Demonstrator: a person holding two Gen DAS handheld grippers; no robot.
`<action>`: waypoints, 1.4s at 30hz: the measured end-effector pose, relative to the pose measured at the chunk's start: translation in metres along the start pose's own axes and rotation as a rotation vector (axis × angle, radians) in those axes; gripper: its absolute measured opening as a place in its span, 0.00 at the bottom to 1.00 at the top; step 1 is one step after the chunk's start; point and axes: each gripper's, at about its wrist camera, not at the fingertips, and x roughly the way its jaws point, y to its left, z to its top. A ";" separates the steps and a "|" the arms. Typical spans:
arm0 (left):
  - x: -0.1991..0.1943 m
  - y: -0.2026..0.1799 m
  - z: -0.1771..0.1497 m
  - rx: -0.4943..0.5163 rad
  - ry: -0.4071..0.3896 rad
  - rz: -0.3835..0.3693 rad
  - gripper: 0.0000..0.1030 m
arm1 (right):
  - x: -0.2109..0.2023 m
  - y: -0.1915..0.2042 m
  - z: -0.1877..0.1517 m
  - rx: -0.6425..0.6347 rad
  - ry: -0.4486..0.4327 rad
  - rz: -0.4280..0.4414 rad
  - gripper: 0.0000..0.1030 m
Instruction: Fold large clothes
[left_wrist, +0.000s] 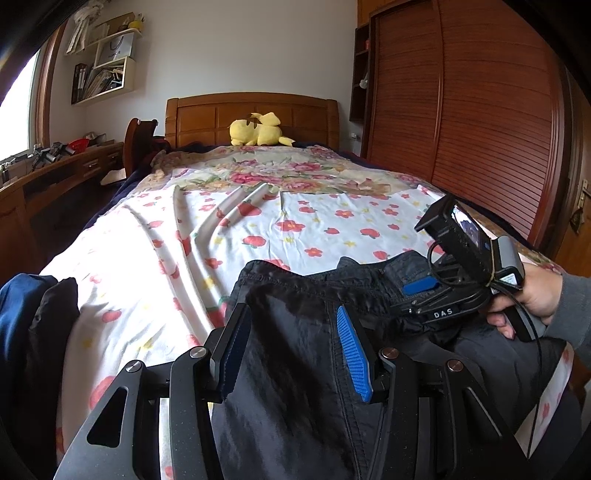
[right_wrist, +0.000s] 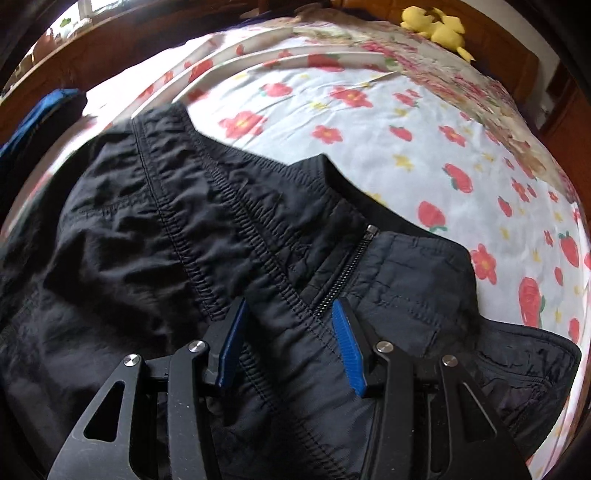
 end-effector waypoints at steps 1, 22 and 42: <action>0.000 0.000 0.000 0.000 0.002 0.000 0.49 | 0.001 0.001 0.000 0.001 0.004 0.002 0.47; 0.004 0.002 -0.001 0.003 0.021 0.003 0.49 | -0.001 0.001 0.035 0.048 -0.162 -0.077 0.06; 0.010 -0.015 0.005 0.026 0.014 -0.040 0.49 | -0.072 -0.049 0.025 0.161 -0.282 -0.162 0.59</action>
